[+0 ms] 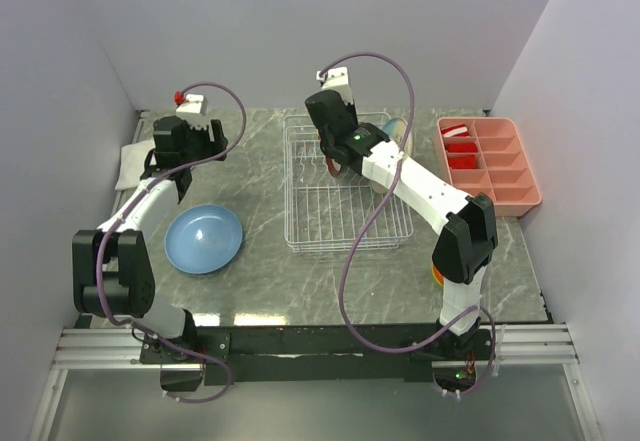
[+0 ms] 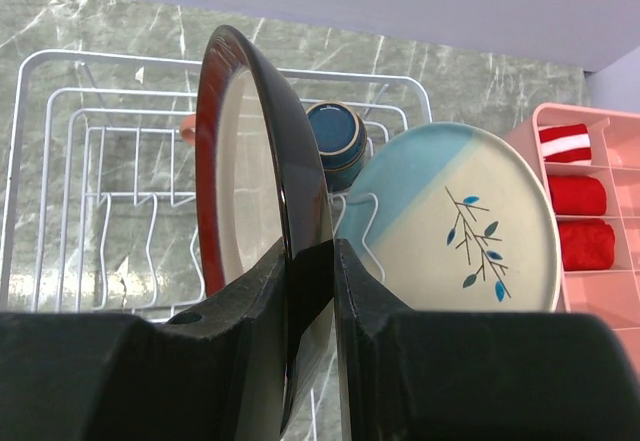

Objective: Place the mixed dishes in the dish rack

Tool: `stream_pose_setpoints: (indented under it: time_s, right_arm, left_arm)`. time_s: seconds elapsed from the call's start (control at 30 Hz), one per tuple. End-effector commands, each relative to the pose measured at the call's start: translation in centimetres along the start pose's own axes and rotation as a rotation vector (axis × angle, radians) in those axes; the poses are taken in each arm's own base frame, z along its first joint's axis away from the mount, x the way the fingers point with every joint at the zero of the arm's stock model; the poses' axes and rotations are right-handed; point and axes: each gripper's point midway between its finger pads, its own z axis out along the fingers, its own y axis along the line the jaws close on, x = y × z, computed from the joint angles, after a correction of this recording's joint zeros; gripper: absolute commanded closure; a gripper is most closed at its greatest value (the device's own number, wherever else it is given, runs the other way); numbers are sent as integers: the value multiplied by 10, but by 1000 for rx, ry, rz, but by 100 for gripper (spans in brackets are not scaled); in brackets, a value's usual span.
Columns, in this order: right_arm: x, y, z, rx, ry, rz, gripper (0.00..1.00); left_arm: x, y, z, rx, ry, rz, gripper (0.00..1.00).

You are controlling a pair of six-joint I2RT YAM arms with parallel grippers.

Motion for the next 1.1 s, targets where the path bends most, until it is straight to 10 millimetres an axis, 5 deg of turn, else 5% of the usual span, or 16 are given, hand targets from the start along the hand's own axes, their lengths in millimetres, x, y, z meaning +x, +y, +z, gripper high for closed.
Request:
stream_pose_setpoints:
  time_s: [0.0, 0.27, 0.37, 0.67, 0.9, 1.07]
  right_arm:
    - [-50, -22, -13, 63, -134, 133, 100]
    - [-46, -21, -14, 54, -119, 135, 100]
    - [-60, -32, -21, 75, -161, 139, 100]
    - [-49, -29, -17, 65, -133, 139, 100]
    - [-77, -43, -28, 100, -186, 232, 100]
    - [-75, -44, -34, 92, -177, 241, 100]
  left_arm:
    - [-6, 0, 6, 3, -29, 8, 25]
    - [-6, 2, 13, 3, -27, 9, 24]
    - [-9, 3, 11, -2, -31, 19, 23]
    - [-9, 2, 15, 8, -31, 1, 23]
    - [-5, 2, 15, 9, -16, 17, 22]
    - [-5, 0, 17, 20, -19, 10, 22]
